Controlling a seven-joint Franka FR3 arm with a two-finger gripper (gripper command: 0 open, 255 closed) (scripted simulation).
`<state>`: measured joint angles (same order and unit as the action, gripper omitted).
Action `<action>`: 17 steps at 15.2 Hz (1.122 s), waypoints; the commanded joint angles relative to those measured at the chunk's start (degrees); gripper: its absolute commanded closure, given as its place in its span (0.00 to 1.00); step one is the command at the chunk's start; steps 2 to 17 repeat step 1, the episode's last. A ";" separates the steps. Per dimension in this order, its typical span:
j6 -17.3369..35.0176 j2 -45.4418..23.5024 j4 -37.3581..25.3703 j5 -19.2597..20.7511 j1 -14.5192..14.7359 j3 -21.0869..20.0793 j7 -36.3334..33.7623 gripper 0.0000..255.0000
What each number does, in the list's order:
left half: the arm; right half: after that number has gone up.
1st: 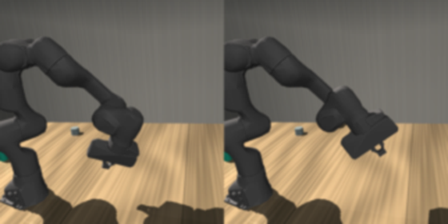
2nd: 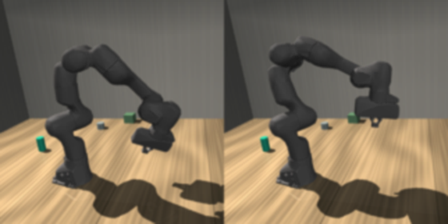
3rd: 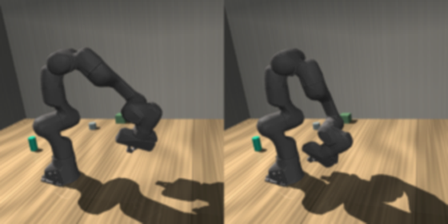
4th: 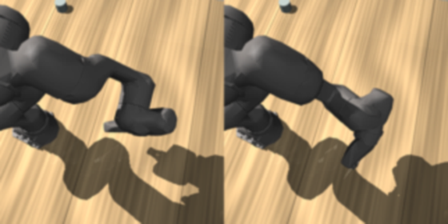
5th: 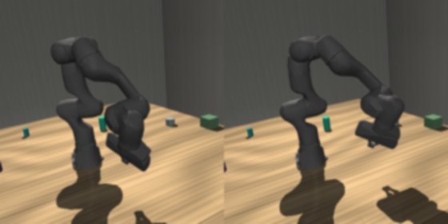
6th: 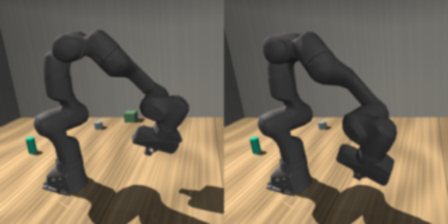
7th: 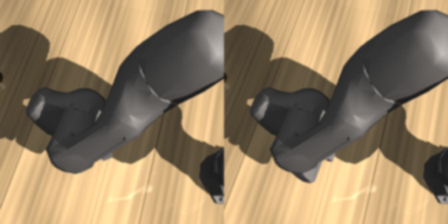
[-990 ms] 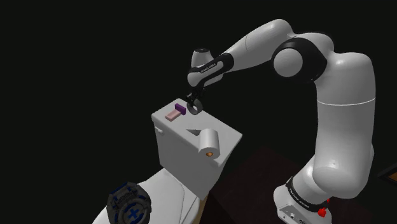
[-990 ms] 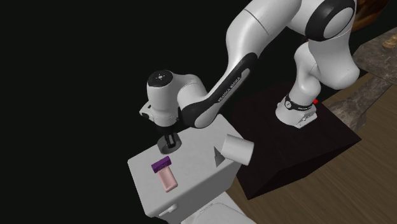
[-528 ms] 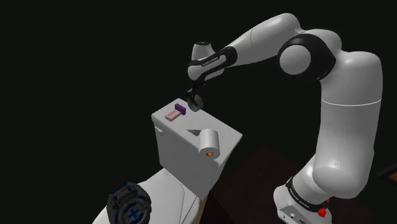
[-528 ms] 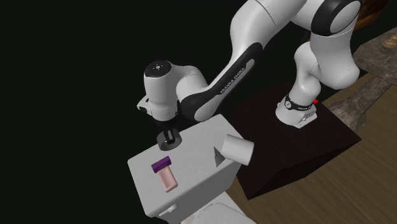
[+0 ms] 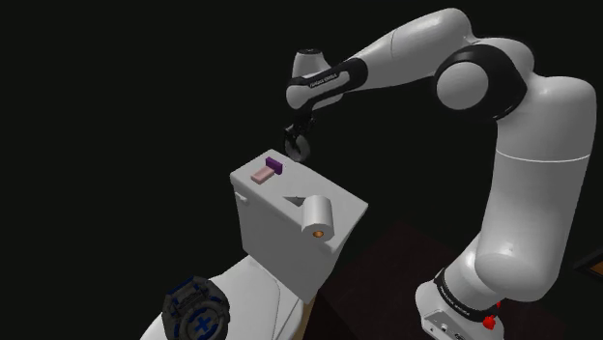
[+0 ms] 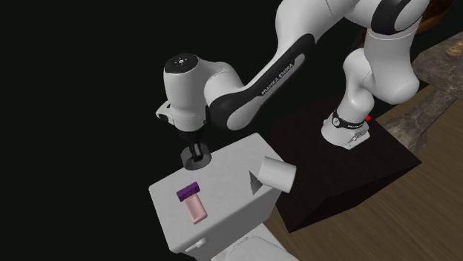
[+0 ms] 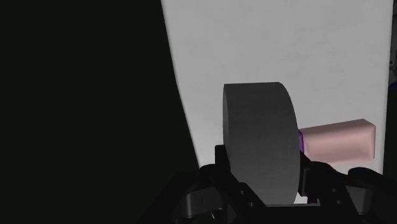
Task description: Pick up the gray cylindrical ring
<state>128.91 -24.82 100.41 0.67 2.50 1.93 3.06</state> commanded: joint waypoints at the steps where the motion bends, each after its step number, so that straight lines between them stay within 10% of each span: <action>1: -0.47 0.11 -0.54 0.01 -0.09 0.09 -0.01 1.00; 17: -0.47 0.11 -0.54 0.01 -0.09 0.09 -0.01 1.00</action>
